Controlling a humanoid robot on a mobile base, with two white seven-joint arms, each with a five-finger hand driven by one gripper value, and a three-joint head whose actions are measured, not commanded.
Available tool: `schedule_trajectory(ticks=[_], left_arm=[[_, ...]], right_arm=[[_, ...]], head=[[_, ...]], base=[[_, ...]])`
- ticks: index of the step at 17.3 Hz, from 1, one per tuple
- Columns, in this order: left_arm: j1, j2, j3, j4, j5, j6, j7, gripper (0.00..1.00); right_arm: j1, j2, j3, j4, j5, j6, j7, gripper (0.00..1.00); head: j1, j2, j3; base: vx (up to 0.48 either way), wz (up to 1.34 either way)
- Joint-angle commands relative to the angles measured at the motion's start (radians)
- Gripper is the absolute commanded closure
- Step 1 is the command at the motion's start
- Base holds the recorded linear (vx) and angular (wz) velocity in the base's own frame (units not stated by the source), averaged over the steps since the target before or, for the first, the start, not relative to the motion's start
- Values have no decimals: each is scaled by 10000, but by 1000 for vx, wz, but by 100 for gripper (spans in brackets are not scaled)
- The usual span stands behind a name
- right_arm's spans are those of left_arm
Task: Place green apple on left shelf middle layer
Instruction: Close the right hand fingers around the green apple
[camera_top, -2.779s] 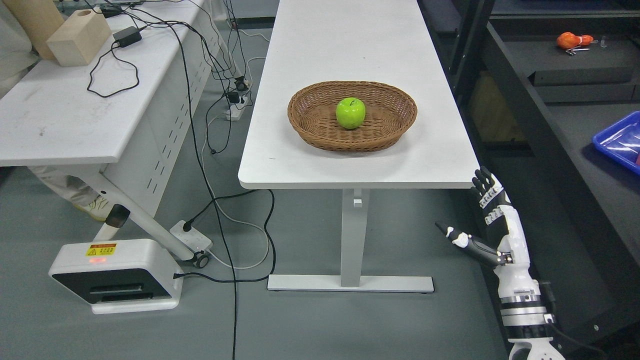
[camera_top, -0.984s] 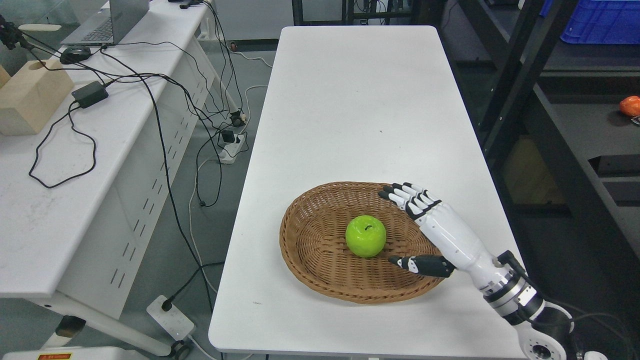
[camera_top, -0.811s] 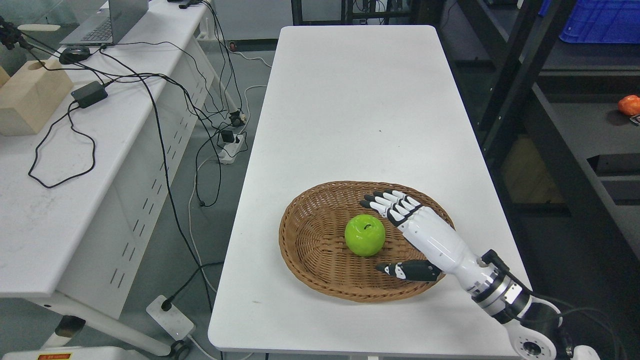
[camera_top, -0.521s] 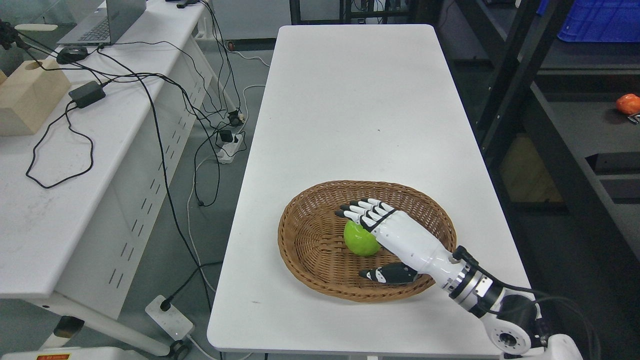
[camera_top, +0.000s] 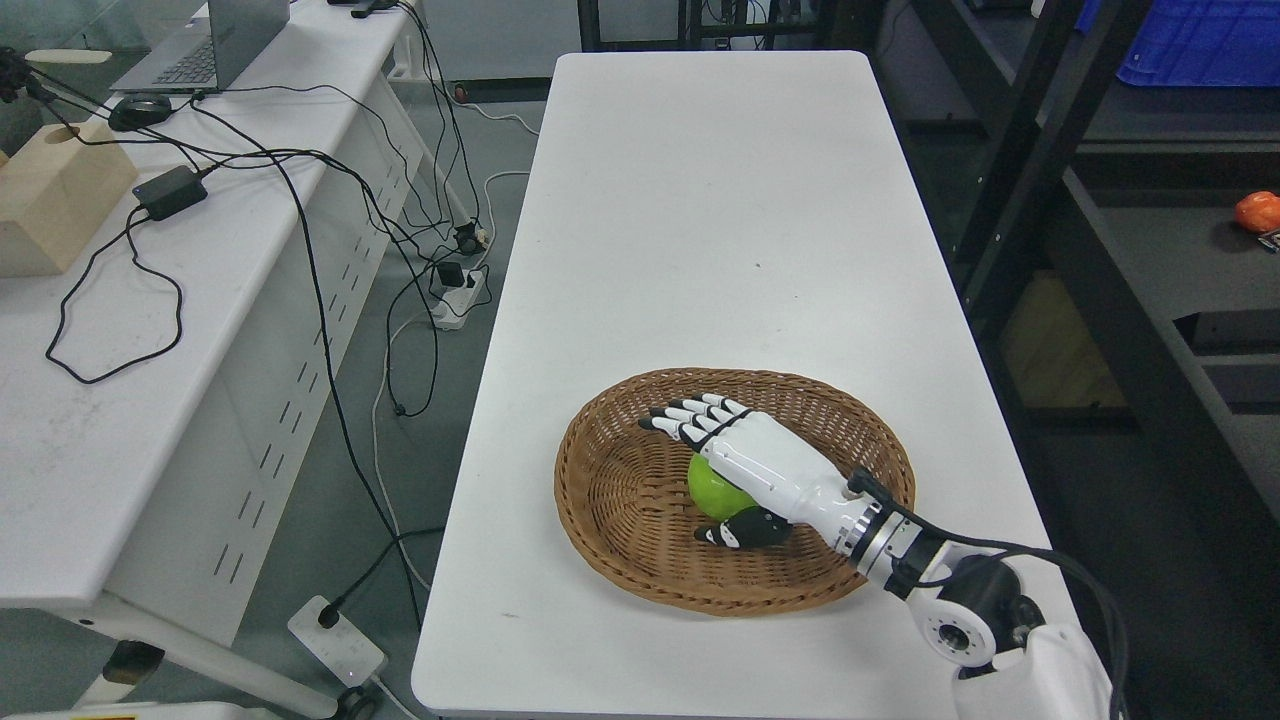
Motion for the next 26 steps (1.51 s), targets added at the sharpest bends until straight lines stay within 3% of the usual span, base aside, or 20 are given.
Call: schedule_trajectory(ticks=[1,5,10,20,23,25,26], left_arm=[[0,175,0,0,0,-25,-9,0],[0,175,0,0,0,-25,-9,0],[0,175,0,0,0,-25,-9,0],[0,175,0,0,0,-25,7,0],[0,175,0,0,0,-40,-8,0],[0,175,0,0,0,-40,-9,0],[0,175,0,0,0,-40,-9,0]], right_arm=[[-302,-297,98,1013,200,35,-227,10],[-316,-681,98,1059,230,4,-488,25],[-271,-728,98,1213,230,-26,-488,34],[-286,-743,98,1550,230,-149,-473,30],[-210,-789,67,1535,200,-164,-717,44],[-148,-988,37,1519,108,-211,-810,45],[-102,-1004,-267,1519,-90,-271,-841,60]], head=[[0,0,0],[0,0,0],[0,0,0],[0,1,0],[0,1,0],[0,1,0],[0,1,0]], base=[[16,0],[0,0],[0,0],[0,0],[0,0],[0,0],[0,0]])
